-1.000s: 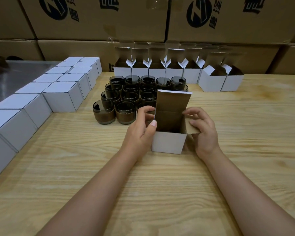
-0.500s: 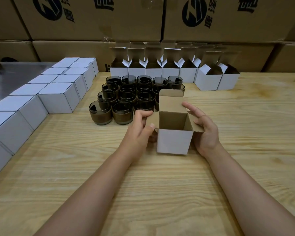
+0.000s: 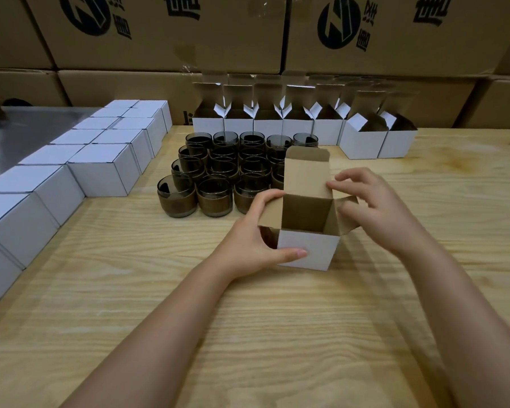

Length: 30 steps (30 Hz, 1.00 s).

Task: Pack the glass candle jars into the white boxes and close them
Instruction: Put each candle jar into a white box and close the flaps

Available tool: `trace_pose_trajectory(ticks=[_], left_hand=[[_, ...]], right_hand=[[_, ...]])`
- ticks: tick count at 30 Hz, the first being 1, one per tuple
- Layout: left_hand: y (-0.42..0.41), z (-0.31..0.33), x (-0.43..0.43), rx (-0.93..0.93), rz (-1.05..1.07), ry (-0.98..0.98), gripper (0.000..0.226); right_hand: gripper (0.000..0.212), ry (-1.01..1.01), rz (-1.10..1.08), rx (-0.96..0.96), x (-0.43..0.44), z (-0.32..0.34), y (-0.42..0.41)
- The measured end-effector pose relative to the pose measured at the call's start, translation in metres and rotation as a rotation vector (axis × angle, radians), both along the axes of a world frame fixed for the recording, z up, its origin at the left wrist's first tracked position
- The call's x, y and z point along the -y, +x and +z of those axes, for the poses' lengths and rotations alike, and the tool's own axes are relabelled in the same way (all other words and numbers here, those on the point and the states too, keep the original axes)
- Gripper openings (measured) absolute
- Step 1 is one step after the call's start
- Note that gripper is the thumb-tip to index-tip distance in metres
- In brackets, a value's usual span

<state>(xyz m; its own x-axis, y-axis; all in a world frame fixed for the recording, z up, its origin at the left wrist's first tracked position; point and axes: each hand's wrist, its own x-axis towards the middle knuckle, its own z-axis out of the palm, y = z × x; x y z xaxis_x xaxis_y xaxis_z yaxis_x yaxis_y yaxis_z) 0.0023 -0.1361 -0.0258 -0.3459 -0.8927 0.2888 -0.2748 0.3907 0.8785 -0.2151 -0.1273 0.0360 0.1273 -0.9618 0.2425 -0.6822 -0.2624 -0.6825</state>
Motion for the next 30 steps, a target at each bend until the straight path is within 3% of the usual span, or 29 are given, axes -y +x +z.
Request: trace_pose_trajectory(ticks=[3,6,8,13,20,24,30], left_hand=[[0.001,0.0,0.001,0.001,-0.006,-0.002,0.09],[0.001,-0.003,0.003,-0.017,-0.018,0.026,0.091],[0.0,-0.004,0.003,-0.022,-0.005,0.027,0.089],[0.0,-0.005,0.005,0.013,0.041,0.001,0.088],[0.0,-0.007,0.008,0.009,0.043,-0.021,0.087],[0.0,-0.007,0.008,0.01,0.038,-0.003,0.088],[-0.001,-0.005,0.007,0.002,0.034,-0.007,0.088]], right_hand=[[0.033,-0.131,-0.152,-0.35,-0.003,0.034,0.013],[0.023,-0.364,-0.157,-0.287,-0.003,0.064,0.053],[0.024,-0.297,-0.045,-0.33,0.007,0.073,0.082],[0.028,0.049,0.07,-0.705,0.053,0.058,0.129],[0.043,0.295,0.054,-0.796,0.085,0.046,0.14],[0.07,0.315,0.043,-0.711,0.089,0.039,0.139],[0.061,0.286,0.034,-0.642,0.09,0.034,0.137]])
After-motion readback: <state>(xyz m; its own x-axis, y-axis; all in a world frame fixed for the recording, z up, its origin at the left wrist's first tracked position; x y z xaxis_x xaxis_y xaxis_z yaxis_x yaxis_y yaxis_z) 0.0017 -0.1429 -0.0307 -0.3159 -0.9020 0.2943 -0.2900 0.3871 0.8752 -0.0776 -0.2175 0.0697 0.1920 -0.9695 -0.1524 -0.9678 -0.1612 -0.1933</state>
